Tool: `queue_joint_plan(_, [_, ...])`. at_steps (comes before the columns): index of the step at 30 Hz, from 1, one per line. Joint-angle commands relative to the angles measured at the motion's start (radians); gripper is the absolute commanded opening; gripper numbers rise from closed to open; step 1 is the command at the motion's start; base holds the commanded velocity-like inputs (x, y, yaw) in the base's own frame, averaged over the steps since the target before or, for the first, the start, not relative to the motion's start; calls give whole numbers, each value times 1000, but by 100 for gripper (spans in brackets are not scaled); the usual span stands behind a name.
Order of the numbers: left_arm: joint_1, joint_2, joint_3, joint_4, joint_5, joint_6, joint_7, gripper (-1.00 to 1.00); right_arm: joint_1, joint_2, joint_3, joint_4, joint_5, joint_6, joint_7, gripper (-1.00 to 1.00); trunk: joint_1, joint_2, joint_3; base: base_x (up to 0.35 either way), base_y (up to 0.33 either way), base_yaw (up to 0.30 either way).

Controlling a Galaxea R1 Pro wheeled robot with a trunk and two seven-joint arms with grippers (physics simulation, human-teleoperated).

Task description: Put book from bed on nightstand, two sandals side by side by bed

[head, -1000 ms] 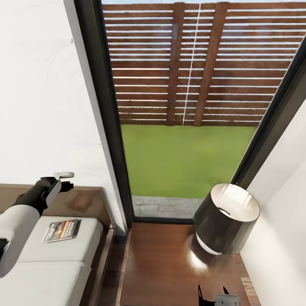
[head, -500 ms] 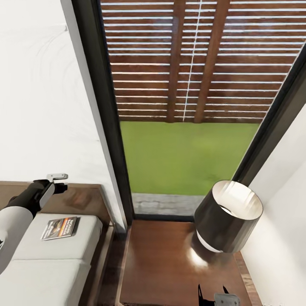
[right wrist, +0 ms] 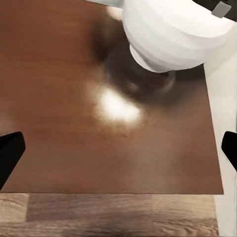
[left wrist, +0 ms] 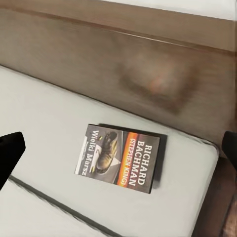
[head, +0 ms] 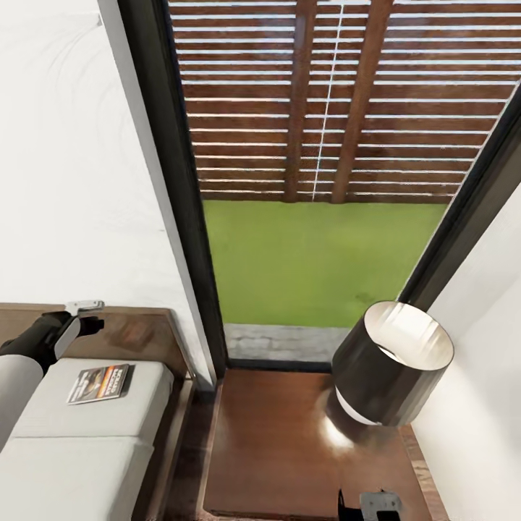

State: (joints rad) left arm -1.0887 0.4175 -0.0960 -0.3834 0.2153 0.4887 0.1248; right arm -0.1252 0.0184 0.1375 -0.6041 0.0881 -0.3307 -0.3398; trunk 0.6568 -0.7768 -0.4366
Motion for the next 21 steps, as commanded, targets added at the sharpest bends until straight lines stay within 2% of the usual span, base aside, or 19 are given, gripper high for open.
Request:
queue_joint_plan(1, [0, 2, -8, 0, 11, -1, 0, 100, -1, 0, 2, -17, 23, 31, -12, 100, 4, -8, -6, 0, 0, 0])
queue_joint_plan(4, [0, 2, -8, 5, 12, -10, -17, 100, -1, 5, 3, -78, 57, 121, -17, 100, 16, -29, -20, 0, 0, 0])
queue_joint_plan(5, [0, 0, -8, 7, 14, -16, -25, 100, -1, 24, 15, -168, 78, 223, -21, 100, 19, -36, -25, 0, 0, 0])
queue_joint_plan(6, [0, 0, -8, 8, 14, -17, -29, 100, -1, 37, 32, -231, 86, 286, -22, 100, 23, -43, -30, 0, 0, 0])
queue_joint_plan(9, [0, -2, -8, 8, 14, -19, -32, 100, -1, 55, 69, -324, 91, 381, -24, 100, 35, -64, -44, 0, 0, 0])
queue_joint_plan(10, [0, -3, -8, 9, 15, -20, -34, 100, -1, 65, 114, -409, 90, 470, -25, 100, 39, -71, -49, 0, 0, 0])
queue_joint_plan(11, [0, -4, -8, 9, 15, -20, -35, 100, -1, 73, 144, -462, 89, 526, -26, 100, 42, -78, -53, 0, 0, 0])
queue_joint_plan(14, [0, -5, -7, 9, 15, -20, -35, 100, -1, 87, 185, -531, 88, 598, -28, 100, 54, -99, -67, 0, 0, 0])
queue_joint_plan(15, [0, -8, -7, 9, 15, -20, -36, 100, -1, 111, 236, -607, 88, 674, -30, 100, 58, -106, -72, 0, 0, 0])
queue_joint_plan(16, [0, -8, -7, 9, 15, -20, -36, 100, -1, 116, 250, -624, 88, 690, -31, 100, 62, -113, -77, 0, 0, 0])
queue_joint_plan(18, [0, -11, -7, 9, 15, -18, -36, 100, -3, 128, 310, -691, 87, 745, -38, 100, 69, -127, -86, 0, 0, 0])
queue_joint_plan(21, [0, -12, -7, 9, 15, -18, -36, 100, -4, 134, 352, -760, 86, 788, -47, 100, 81, -148, -100, 0, 0, 0])
